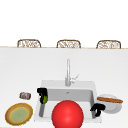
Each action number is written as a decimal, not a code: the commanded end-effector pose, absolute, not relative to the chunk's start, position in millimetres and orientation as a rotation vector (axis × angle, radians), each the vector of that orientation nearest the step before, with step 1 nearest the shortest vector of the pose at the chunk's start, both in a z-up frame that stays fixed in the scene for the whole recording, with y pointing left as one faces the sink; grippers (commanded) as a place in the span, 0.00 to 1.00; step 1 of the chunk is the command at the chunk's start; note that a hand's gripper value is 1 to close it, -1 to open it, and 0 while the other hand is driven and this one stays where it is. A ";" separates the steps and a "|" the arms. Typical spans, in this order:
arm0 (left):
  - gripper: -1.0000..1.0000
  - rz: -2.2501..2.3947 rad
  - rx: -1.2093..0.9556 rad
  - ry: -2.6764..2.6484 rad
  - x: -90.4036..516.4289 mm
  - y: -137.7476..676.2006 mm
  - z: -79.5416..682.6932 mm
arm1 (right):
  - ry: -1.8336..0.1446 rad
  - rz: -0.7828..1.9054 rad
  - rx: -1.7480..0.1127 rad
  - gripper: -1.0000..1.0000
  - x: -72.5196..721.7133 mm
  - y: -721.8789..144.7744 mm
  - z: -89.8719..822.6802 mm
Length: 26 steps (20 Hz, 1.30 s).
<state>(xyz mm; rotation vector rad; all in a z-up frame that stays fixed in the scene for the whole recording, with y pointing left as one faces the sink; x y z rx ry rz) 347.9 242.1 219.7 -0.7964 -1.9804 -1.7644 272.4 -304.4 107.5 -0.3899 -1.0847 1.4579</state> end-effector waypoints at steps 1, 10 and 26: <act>1.00 -1.745 -0.757 -1.982 357.6 217.0 201.1 | -1.085 1.458 -0.390 0.50 272.4 -304.4 107.5; 1.00 -1.730 -0.720 -1.988 377.9 172.7 129.7 | -1.085 1.458 -0.390 0.50 272.4 -304.4 107.5; 1.00 -1.801 -0.728 -2.027 420.3 80.0 -2.4 | -1.085 1.458 -0.390 0.50 272.4 -304.4 107.5</act>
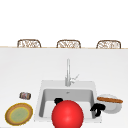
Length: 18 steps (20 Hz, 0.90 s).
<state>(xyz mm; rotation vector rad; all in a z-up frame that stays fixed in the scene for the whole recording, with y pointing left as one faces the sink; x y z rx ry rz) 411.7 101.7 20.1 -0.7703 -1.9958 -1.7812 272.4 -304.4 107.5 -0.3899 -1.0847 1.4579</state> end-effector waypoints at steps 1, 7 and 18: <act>1.00 -1.798 -0.729 -2.026 424.6 73.5 -10.8 | -1.085 1.458 -0.390 0.50 272.4 -304.4 107.5; 1.00 -1.809 -0.749 -2.030 465.5 50.6 -61.9 | -1.085 1.458 -0.390 0.50 272.4 -304.4 107.5; 1.00 -1.747 -0.877 -1.997 471.5 64.2 -66.5 | -1.085 1.458 -0.390 0.50 272.4 -304.4 107.5</act>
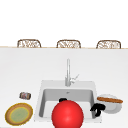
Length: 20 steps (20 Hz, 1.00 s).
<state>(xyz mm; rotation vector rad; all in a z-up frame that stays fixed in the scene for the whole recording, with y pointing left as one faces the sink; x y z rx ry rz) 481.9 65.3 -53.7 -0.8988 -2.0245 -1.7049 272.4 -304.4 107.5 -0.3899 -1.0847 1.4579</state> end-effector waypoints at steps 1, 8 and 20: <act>1.00 -1.774 -0.860 -2.029 471.8 67.4 -60.8 | -1.085 1.458 -0.390 0.50 272.4 -304.4 107.5; 0.00 -1.719 -0.912 -2.069 453.5 72.1 -18.8 | -1.085 1.458 -0.390 0.50 272.4 -304.4 107.5; 0.00 -1.636 -0.915 -2.003 448.3 111.3 28.6 | -1.085 1.458 -0.390 0.50 272.4 -304.4 107.5</act>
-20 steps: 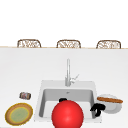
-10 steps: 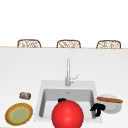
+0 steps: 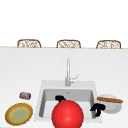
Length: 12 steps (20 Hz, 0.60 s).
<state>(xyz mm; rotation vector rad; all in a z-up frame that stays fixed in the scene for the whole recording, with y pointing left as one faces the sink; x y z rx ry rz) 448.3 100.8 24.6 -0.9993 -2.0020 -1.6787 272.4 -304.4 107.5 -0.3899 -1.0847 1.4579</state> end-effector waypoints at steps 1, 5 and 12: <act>0.00 -1.637 -0.915 -1.999 448.3 114.4 30.6 | -1.085 1.458 -0.390 0.50 272.4 -304.4 107.5; 0.00 -1.643 -0.934 -1.985 448.2 128.3 39.4 | -1.085 1.458 -0.390 0.50 272.4 -304.4 107.5; 0.00 -1.642 -0.973 -1.954 445.3 157.0 61.2 | -1.085 1.458 -0.390 0.50 272.4 -304.4 107.5</act>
